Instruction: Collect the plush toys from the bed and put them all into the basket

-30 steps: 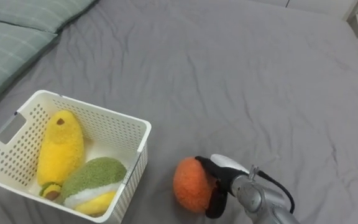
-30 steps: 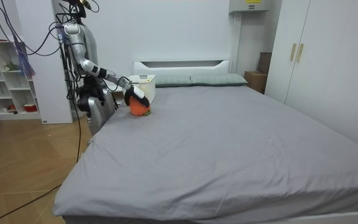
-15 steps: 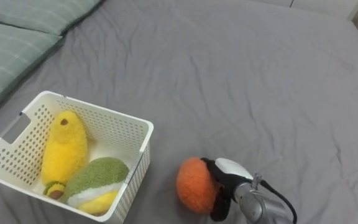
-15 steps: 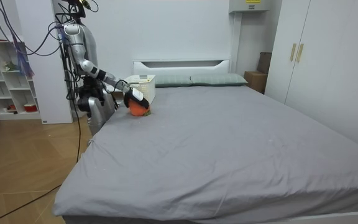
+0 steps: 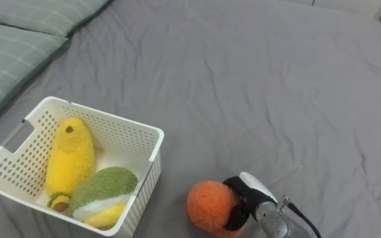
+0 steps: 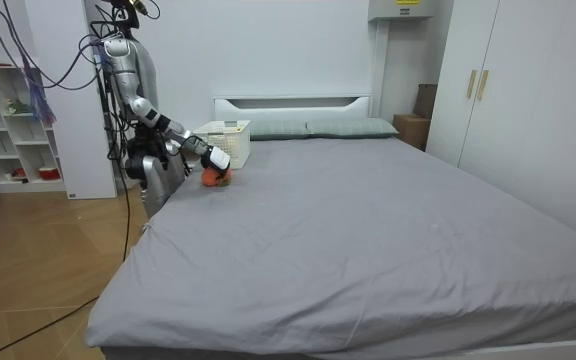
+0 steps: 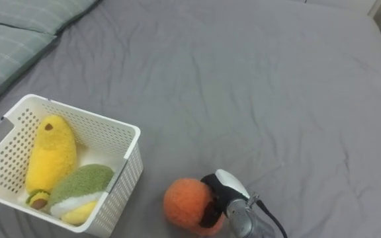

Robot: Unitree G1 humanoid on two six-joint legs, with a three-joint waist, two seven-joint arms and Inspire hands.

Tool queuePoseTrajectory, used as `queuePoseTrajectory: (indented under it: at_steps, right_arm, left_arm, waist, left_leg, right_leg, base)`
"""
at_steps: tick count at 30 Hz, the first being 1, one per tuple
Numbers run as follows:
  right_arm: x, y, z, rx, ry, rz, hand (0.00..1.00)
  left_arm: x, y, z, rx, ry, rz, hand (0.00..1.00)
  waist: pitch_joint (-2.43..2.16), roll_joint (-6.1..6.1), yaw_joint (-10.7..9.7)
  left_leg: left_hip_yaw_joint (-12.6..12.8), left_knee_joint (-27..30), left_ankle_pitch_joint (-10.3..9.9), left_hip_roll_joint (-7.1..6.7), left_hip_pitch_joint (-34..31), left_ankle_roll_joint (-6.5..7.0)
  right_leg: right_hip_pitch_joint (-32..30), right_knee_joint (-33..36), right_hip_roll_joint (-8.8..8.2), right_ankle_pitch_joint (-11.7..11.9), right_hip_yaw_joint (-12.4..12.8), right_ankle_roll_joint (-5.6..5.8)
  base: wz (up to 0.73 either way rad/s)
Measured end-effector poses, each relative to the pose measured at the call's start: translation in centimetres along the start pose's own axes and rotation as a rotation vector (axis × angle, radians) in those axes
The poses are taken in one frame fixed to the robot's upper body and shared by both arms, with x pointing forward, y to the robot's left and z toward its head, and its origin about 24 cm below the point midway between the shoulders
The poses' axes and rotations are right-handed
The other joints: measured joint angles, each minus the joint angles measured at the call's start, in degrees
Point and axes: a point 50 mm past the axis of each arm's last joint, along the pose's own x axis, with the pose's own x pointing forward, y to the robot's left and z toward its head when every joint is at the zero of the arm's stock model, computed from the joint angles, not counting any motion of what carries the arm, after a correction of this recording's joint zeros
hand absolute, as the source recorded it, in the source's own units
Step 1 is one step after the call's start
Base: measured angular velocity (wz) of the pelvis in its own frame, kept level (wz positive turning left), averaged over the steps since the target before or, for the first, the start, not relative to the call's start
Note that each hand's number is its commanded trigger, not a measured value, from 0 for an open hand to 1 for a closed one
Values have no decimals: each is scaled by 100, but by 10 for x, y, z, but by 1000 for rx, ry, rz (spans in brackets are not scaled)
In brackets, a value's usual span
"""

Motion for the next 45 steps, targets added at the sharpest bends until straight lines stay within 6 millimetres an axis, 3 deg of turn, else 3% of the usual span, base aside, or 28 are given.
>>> queuePoseTrajectory:
  at_steps: [20,24,29,36,41,45]
  right_arm:
    - [0,5,-1,40,-11,22,100]
    - [-1,-4,3,67,-35,-8,100]
    - [-8,-40,22,134,-150,-135,100]
    - [-47,-127,55,299,-409,-433,100]
    - [-75,-168,79,259,-548,-578,100]
    - [-102,-196,113,164,-691,-676,100]
  left_arm:
    - [0,1,1,-2,-31,-3,0]
    - [-1,5,-5,-12,-14,4,0]
    - [-2,10,-10,-34,3,7,0]
    - [-1,22,-11,-31,21,26,0]
    - [0,28,-7,-27,14,40,0]
    - [-1,31,-10,-40,28,49,0]
  waist:
    - [-17,-60,4]
    - [-14,-65,-30]
    - [1,-94,-275]
    - [-4,-231,-613]
    - [-5,-290,-682]
    - [-18,-317,-660]
  left_leg:
    - [4,-7,0,-2,5,1]
    - [0,-8,0,-2,4,1]
    - [3,-6,1,-3,3,0]
    - [-6,-6,1,-7,7,1]
    - [36,-7,0,-7,-2,3]
    - [39,-8,1,0,16,2]
  right_leg:
    - [0,-2,1,0,19,0]
    - [4,-3,-1,0,15,0]
    - [3,-4,-2,-1,22,1]
    - [20,-4,-7,-1,15,1]
    - [-19,17,-12,-1,36,1]
    - [-10,10,1,-1,45,1]
  base:
    - [0]
    - [0]
    - [0]
    - [0]
    - [-5]
    - [0]
